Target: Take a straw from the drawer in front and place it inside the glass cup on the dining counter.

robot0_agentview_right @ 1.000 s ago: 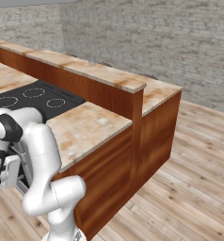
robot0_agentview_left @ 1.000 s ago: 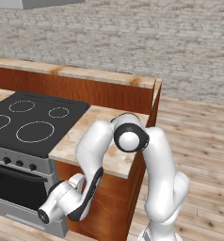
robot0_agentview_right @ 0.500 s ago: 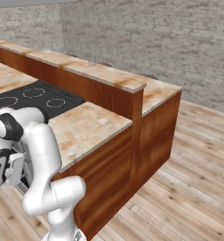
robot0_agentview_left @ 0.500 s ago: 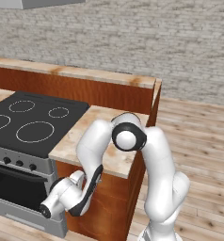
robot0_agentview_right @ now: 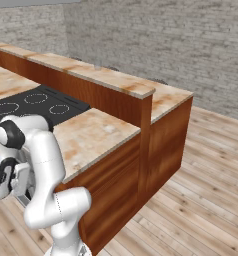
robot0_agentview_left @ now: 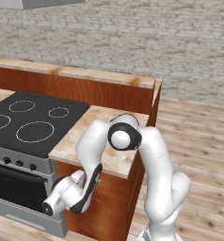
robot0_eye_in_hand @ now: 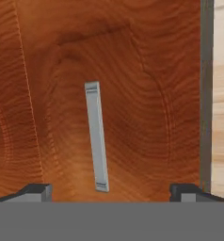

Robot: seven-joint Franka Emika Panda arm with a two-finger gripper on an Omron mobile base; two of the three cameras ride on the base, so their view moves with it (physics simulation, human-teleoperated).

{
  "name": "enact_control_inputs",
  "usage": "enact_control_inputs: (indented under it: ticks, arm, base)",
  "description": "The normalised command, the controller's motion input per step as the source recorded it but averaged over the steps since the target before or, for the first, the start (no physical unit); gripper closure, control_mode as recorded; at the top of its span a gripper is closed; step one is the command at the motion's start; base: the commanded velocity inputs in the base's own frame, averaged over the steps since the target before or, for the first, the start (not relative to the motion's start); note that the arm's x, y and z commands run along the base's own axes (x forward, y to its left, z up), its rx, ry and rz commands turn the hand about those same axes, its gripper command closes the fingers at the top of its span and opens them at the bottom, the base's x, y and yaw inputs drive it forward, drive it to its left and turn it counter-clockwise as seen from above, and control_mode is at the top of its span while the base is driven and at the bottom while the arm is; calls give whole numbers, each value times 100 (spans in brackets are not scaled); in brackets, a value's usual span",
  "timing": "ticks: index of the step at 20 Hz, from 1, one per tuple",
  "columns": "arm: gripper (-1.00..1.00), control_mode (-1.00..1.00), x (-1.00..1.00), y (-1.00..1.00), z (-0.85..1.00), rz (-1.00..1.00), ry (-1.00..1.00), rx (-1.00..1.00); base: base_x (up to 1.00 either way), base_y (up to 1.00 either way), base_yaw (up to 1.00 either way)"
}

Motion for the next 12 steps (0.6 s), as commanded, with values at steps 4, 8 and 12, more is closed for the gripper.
enact_control_inputs:
  ticks: [4, 8, 12]
  arm:
    - [-100, -100, 18, -2, -20, 0, 0, 0]
    - [-100, -100, 18, -4, -18, 0, 0, 0]
    - [-100, -100, 20, -4, -16, 0, 0, 0]
  base:
    - [0, 0, 0]
    - [0, 0, 0]
    - [0, 0, 0]
